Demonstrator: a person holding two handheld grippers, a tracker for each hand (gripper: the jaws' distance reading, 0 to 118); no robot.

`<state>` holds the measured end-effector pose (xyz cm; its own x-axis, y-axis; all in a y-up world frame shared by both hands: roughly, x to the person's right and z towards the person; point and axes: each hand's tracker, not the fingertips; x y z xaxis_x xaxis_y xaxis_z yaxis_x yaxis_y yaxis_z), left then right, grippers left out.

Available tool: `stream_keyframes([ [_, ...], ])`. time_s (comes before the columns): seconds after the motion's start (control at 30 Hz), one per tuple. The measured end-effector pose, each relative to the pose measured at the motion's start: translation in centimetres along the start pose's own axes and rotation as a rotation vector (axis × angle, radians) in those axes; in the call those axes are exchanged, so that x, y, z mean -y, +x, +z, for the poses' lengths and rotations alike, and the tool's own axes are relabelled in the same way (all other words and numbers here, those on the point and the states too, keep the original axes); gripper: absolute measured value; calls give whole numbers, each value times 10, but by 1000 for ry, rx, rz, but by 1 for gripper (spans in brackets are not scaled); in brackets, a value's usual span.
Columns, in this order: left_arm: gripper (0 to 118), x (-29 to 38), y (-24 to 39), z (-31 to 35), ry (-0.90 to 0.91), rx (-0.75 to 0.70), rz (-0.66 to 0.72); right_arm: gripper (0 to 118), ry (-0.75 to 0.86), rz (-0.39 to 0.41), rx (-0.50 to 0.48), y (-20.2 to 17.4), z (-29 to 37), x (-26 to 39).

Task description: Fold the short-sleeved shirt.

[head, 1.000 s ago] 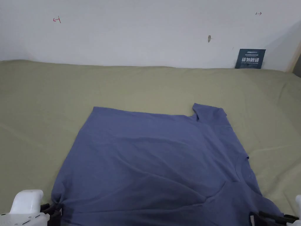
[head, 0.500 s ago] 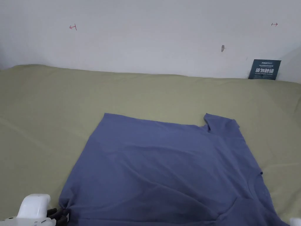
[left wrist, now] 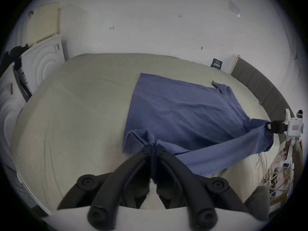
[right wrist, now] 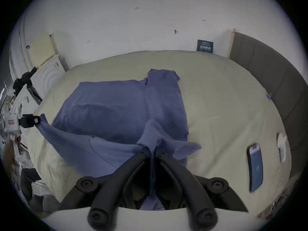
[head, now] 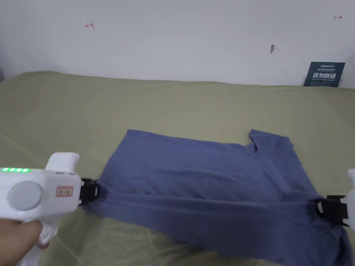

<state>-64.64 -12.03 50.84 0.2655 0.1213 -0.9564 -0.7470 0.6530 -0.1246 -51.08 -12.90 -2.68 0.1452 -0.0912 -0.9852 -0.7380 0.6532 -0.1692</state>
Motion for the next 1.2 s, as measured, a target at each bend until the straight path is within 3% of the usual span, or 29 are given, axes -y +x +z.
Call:
stream_keyframes([
  [0.2,10,-48,3,-78,-165,-42,9,5,-97,-28,38,4,-68,-39],
  [0.27,55,-53,4,-98,-177,-41,18,10,-101,-61,63,2,-79,-40],
  [0.3,83,-53,5,-104,-169,-53,33,28,-95,-68,65,5,-85,-39],
  [0.33,97,-55,10,-106,-163,-74,43,70,-88,-81,84,6,-87,-38],
  [0.37,97,-54,9,-108,-158,-88,57,91,-63,-99,100,10,-94,-35],
  [0.4,97,-52,7,-104,-136,-88,77,92,-61,-99,93,12,-92,-32],
  [0.47,97,-47,0,-86,-60,-34,117,87,26,-131,49,11,-76,-26],
  [0.5,97,-43,-2,-72,2,-19,118,87,93,-110,33,10,-57,-22],
  [0.63,97,-4,15,18,341,-69,-33,88,356,-33,50,-9,17,13],
  [0.73,93,43,34,61,443,-128,-116,87,486,7,35,-25,61,50],
  [0.77,87,60,40,71,449,-143,-120,82,492,11,52,-32,77,66],
  [0.8,72,74,45,79,442,-134,-116,69,494,10,55,-37,86,80],
  [0.87,2,94,43,72,432,-119,-117,0,487,29,92,-46,93,101],
  [0.93,0,109,49,68,415,-140,-124,0,495,29,151,-50,98,123],
  [1.0,0,110,53,68,362,-83,-109,0,473,-6,82,-47,101,135],
  [1.13,3,106,53,48,367,-97,-103,0,472,-19,104,-38,95,142],
  [1.17,13,101,51,39,366,-95,-101,0,466,-28,100,-37,93,139],
  [1.2,36,93,46,28,354,-84,-106,0,457,-33,99,-35,90,137],
])
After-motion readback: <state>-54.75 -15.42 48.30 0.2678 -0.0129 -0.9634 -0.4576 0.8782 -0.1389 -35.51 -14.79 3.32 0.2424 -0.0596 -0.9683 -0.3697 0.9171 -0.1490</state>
